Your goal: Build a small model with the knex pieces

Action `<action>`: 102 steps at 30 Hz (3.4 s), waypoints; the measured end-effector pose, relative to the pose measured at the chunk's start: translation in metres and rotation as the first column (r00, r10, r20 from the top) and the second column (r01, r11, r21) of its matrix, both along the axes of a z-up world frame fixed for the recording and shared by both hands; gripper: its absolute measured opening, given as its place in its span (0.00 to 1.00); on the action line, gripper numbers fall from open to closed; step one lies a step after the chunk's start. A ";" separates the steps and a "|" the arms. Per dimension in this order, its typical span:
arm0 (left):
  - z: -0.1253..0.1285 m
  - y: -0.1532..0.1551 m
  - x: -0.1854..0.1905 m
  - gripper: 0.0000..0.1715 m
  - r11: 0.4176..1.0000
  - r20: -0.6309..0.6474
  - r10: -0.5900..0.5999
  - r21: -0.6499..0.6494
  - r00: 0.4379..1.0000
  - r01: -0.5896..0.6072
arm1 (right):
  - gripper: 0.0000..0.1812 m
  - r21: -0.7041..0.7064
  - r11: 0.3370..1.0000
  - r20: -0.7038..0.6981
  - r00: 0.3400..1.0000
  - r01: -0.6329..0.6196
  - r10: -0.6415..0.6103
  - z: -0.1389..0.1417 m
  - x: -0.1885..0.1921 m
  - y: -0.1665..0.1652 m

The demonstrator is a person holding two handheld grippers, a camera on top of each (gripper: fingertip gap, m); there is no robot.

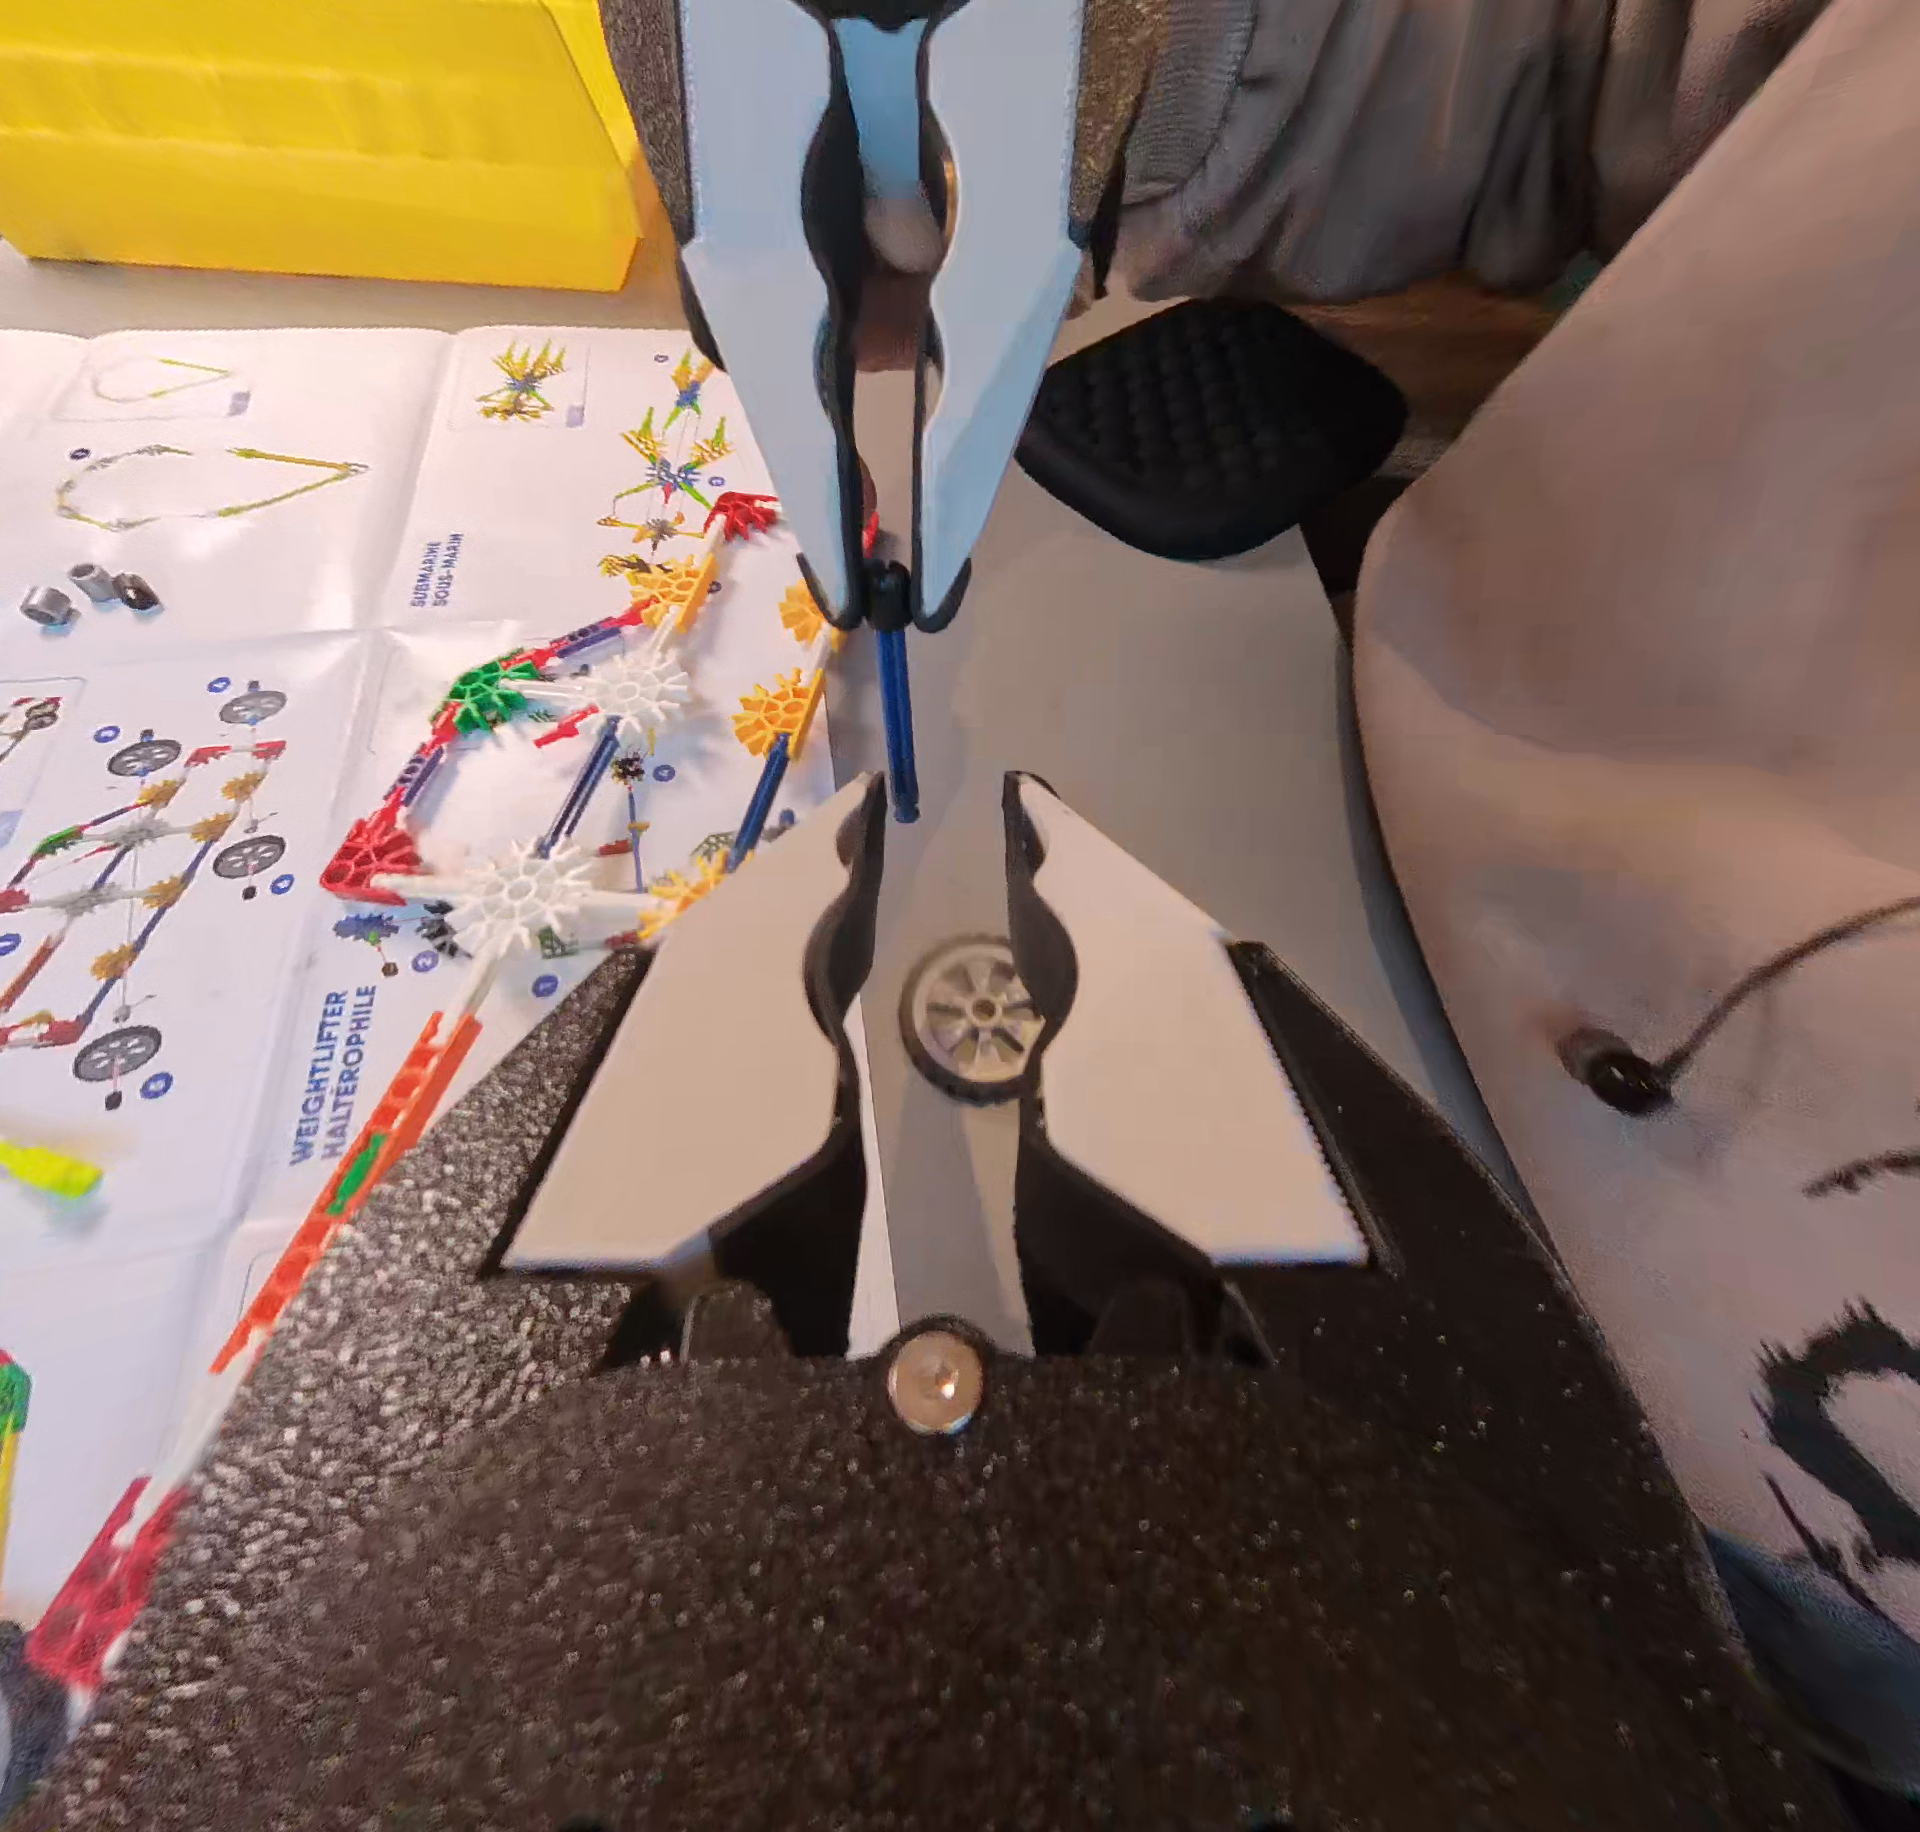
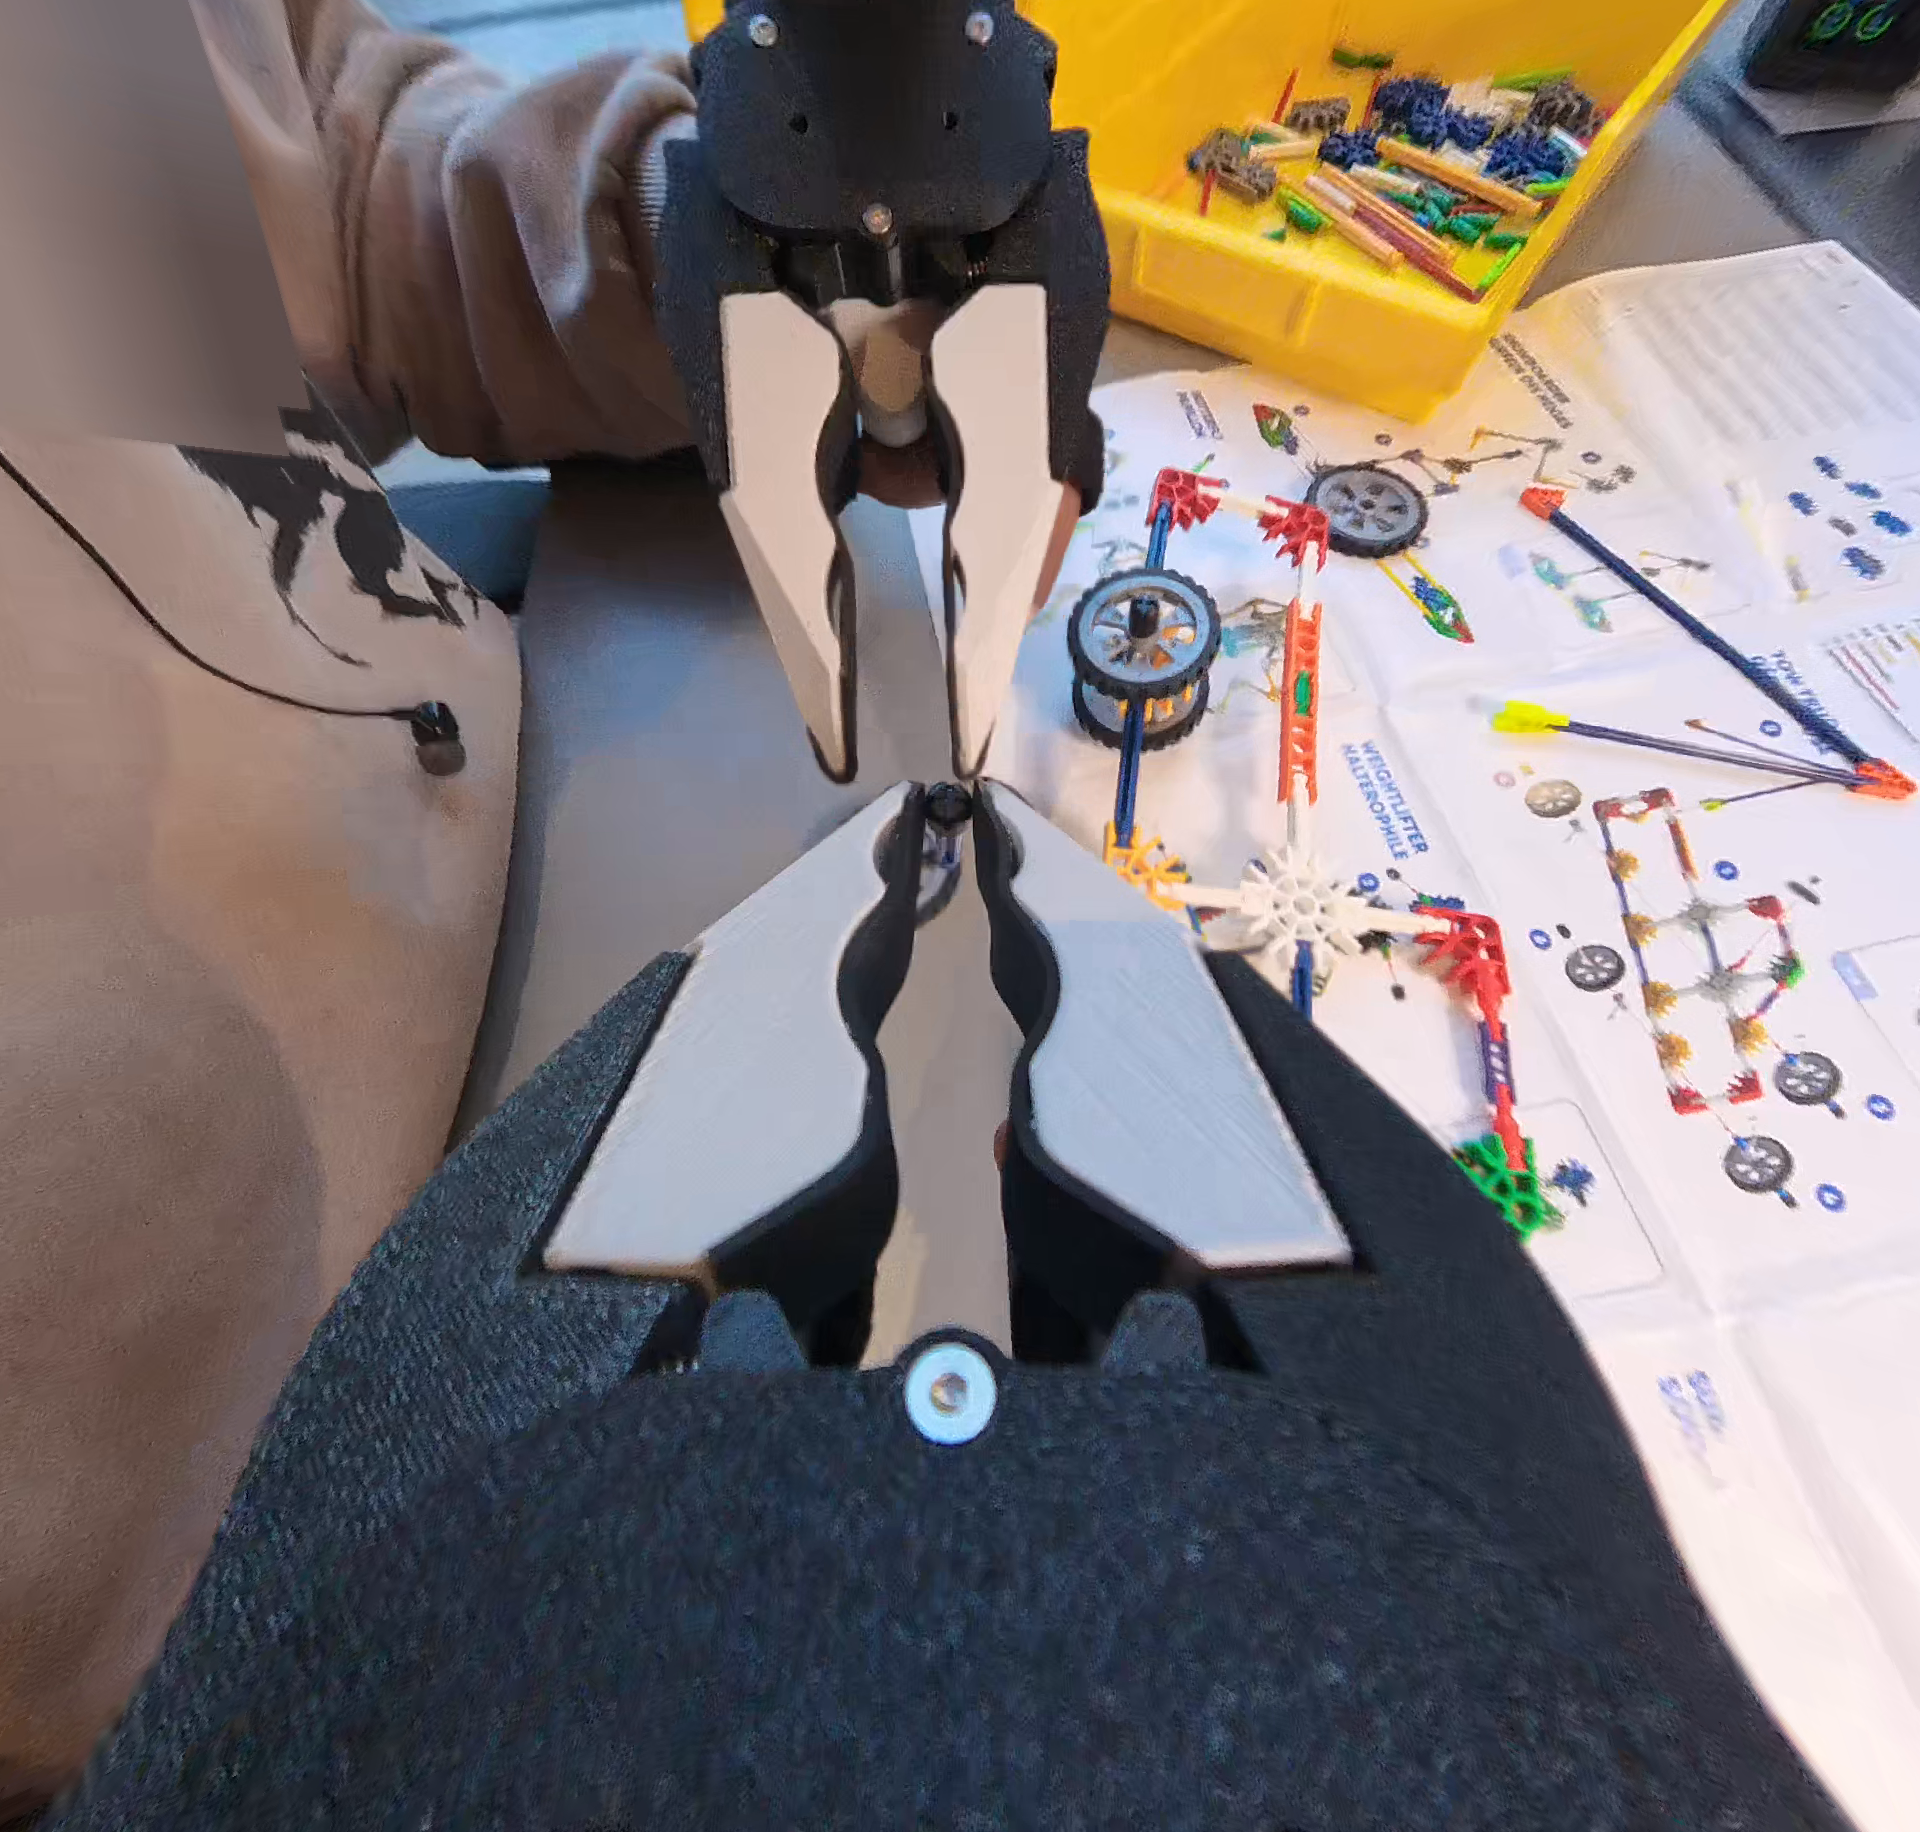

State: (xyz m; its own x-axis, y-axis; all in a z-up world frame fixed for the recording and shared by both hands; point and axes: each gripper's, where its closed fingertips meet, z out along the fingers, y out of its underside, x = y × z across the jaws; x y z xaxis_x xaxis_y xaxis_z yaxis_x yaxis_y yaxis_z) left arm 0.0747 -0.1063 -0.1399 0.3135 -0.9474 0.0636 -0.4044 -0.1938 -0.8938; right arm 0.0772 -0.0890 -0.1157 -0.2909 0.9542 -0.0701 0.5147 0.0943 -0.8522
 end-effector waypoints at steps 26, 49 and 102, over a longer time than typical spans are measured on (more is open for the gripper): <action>-0.084 -0.019 -0.014 0.25 0.998 -0.330 -0.051 -0.047 0.943 0.038 | 0.04 0.097 0.982 0.199 0.970 -0.160 0.138 -0.054 -0.024 -0.035; -0.041 -0.007 -0.019 0.25 1.000 -0.154 0.019 -0.016 0.988 -0.022 | 0.17 0.130 0.989 0.104 0.993 -0.063 0.050 -0.039 -0.019 -0.022; 0.002 0.045 -0.026 0.03 0.819 0.340 0.498 -0.486 0.797 -0.305 | 0.25 0.379 0.876 -0.262 0.942 0.299 -0.208 -0.038 -0.042 0.036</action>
